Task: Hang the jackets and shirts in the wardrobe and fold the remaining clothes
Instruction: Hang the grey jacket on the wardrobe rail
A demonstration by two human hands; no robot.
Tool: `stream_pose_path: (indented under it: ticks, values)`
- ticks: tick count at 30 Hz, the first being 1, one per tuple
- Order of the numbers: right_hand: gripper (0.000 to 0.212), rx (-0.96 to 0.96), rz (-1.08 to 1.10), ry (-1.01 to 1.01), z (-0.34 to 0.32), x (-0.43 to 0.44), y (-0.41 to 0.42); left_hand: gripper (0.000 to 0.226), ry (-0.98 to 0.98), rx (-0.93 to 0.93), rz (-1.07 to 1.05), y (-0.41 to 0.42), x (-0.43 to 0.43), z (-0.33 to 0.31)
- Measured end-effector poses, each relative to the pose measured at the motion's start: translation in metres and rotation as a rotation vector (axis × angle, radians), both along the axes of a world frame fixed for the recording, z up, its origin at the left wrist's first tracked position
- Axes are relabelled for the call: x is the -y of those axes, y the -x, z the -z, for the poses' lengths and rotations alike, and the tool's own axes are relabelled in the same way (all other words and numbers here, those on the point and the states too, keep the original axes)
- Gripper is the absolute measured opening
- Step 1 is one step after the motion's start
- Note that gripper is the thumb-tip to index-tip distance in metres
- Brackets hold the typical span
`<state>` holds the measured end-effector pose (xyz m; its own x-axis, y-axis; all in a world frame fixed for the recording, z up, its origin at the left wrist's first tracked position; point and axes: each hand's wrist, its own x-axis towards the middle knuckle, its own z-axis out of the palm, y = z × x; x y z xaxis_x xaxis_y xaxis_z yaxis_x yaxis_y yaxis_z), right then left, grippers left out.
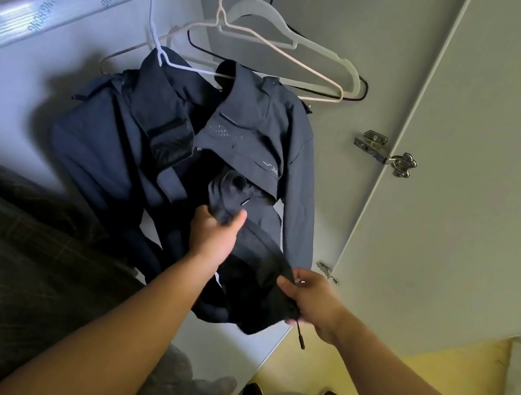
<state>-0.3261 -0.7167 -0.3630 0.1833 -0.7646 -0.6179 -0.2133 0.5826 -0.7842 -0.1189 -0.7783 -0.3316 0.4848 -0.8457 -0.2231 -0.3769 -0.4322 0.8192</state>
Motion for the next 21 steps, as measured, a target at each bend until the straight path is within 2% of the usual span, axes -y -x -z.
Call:
stream_pose_path:
  ticks: [2, 4, 5, 8, 11, 12, 14, 17, 21]
  values:
    - [0.016, 0.086, 0.135, -0.058, 0.0, 0.003, -0.005, 0.063, 0.057, 0.184, 0.028, 0.007, -0.019, 0.006]
    - [0.011, 0.184, 0.219, -0.11, 0.001, 0.005, -0.009, 0.034, 0.07, 0.198, 0.112, 0.013, -0.035, 0.016]
    - [0.012, 0.253, 0.256, -0.139, 0.002, 0.006, -0.01, 0.02, 0.012, 0.114, 0.174, 0.017, -0.04, 0.022]
    - [0.015, 0.373, 0.342, -0.2, 0.003, 0.007, -0.013, 0.025, -0.25, -0.258, 0.253, 0.029, -0.055, 0.037]
    - [0.013, 0.35, 0.321, -0.239, 0.005, 0.005, -0.014, 0.022, -0.407, -0.774, 0.085, 0.043, -0.063, 0.041]
    - [0.014, 0.356, 0.293, -0.262, 0.005, 0.003, -0.015, 0.023, -0.435, -0.891, 0.034, 0.046, -0.063, 0.042]
    - [0.018, 0.372, 0.238, -0.284, 0.004, -0.001, -0.02, 0.025, -0.482, -0.993, -0.019, 0.048, -0.061, 0.042]
    - [0.024, 0.411, 0.298, -0.277, 0.005, -0.002, -0.022, 0.031, -0.53, -1.008, -0.066, 0.046, -0.054, 0.042]
    - [0.012, 0.42, 0.322, -0.285, 0.003, 0.001, -0.014, 0.018, -0.551, -1.042, -0.071, 0.044, -0.051, 0.044]
